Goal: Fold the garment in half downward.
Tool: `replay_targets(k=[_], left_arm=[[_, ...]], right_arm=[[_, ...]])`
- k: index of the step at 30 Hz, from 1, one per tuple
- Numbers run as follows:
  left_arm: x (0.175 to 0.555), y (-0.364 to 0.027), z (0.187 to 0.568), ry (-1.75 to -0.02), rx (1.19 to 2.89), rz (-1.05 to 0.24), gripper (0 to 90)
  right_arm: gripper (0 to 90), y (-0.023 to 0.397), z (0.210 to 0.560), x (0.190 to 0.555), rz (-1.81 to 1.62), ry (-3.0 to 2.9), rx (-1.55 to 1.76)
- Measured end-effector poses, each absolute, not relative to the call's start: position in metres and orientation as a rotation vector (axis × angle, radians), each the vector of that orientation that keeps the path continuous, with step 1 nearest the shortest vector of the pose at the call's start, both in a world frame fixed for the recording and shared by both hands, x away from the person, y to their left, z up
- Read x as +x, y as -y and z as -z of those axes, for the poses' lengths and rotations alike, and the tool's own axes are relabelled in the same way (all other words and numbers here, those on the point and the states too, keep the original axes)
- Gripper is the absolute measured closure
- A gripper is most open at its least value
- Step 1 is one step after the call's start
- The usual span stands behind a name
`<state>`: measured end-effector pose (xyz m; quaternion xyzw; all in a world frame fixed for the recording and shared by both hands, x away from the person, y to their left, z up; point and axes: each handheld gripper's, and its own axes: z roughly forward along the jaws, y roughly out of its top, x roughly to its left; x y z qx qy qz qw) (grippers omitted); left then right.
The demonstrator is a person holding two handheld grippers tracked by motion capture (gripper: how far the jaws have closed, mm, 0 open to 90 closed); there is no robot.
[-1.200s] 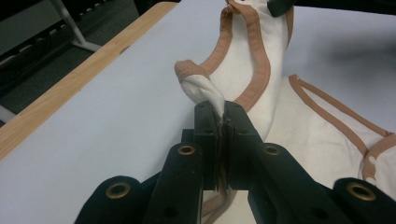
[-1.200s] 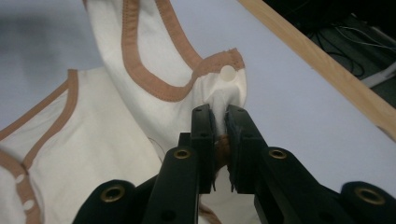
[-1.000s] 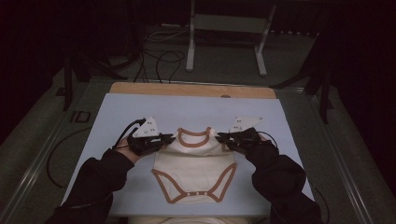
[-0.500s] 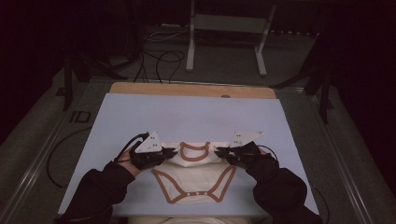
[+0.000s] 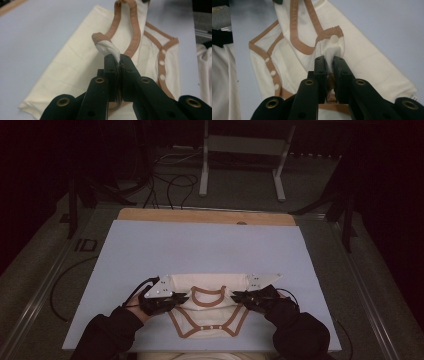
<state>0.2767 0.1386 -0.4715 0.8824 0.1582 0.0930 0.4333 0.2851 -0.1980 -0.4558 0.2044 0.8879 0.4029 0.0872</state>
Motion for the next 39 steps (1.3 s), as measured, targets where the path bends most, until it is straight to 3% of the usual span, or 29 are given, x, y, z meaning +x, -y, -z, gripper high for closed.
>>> replay_targets(k=[27,32,36,39], left_arm=[[0.252,-0.140,0.509,-0.442,2.282,-0.048,82.7],[0.253,-0.140,0.511,-0.447,2.304,-0.021,74.8],[0.252,-0.142,0.505,-0.468,2.288,-0.037,54.1],[0.253,-0.144,0.500,-0.473,2.274,-0.034,49.5]], right_arm=[[80.0,0.202,0.497,0.255,-1.143,-2.808,0.682],[72.7,0.202,0.500,0.256,-1.140,-2.817,0.694],[57.9,0.203,0.498,0.259,-1.132,-2.820,0.726],[54.1,0.205,0.493,0.262,-1.145,-2.804,0.731]])
